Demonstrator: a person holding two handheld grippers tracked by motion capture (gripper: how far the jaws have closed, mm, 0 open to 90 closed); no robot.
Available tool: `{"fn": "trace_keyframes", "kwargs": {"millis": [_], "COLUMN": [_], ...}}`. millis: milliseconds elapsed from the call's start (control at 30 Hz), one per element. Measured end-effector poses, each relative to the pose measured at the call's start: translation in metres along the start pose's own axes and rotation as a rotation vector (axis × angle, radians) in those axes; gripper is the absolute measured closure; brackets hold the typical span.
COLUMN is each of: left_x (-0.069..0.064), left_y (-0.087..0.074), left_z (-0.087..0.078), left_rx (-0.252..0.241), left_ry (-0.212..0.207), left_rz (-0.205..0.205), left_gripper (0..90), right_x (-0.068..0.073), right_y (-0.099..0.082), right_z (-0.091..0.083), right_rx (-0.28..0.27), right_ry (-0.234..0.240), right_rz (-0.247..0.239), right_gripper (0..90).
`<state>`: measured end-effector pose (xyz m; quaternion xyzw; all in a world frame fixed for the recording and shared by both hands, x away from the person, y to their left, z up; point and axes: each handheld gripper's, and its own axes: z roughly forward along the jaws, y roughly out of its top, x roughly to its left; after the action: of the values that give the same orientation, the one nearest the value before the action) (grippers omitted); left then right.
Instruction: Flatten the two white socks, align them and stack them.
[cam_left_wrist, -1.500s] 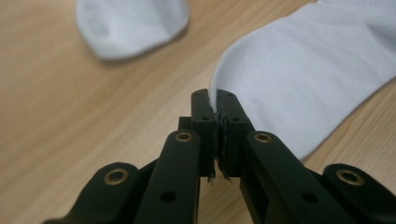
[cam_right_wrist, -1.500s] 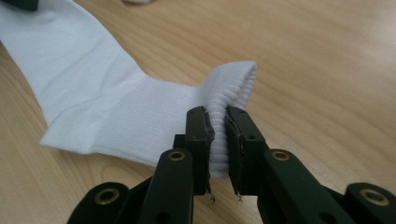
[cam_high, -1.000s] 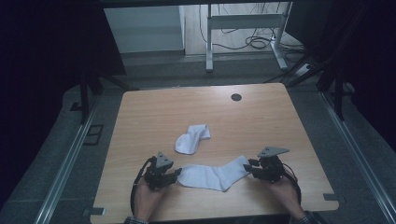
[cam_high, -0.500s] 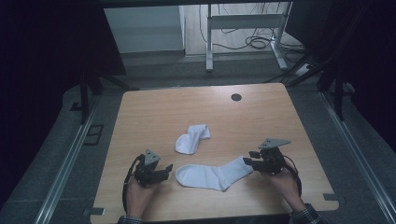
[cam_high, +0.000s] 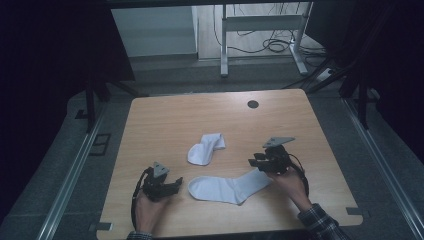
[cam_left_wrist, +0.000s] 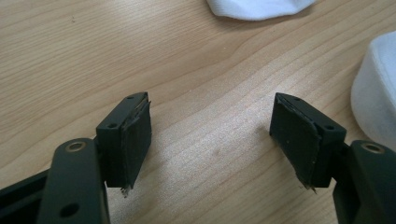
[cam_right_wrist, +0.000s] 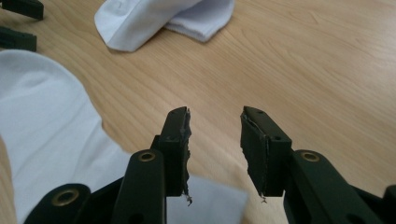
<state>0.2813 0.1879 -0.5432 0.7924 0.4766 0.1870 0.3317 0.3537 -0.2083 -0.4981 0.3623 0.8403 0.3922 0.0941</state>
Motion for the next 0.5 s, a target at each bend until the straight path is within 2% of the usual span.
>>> {"fn": "trace_keyframes", "kwargs": {"millis": [100, 333, 500], "left_x": [0.002, 0.002, 0.002], "left_y": [0.000, 0.000, 0.000], "left_z": [0.000, 0.001, 0.001], "left_rx": [0.005, 0.006, 0.005], "left_ry": [-0.006, -0.006, -0.006], "left_rz": [-0.017, -0.014, -0.014], "left_gripper": [27.8, 27.4, 27.4], "right_x": [0.001, 0.001, 0.002], "right_y": [0.010, 0.028, 0.039], "right_z": [0.010, 0.033, 0.053], "right_rx": [0.005, 0.017, 0.028], "right_ry": [0.007, 0.031, 0.032], "right_rz": [-0.006, 0.007, -0.004], "right_gripper": [62.8, 65.0, 66.6]}}
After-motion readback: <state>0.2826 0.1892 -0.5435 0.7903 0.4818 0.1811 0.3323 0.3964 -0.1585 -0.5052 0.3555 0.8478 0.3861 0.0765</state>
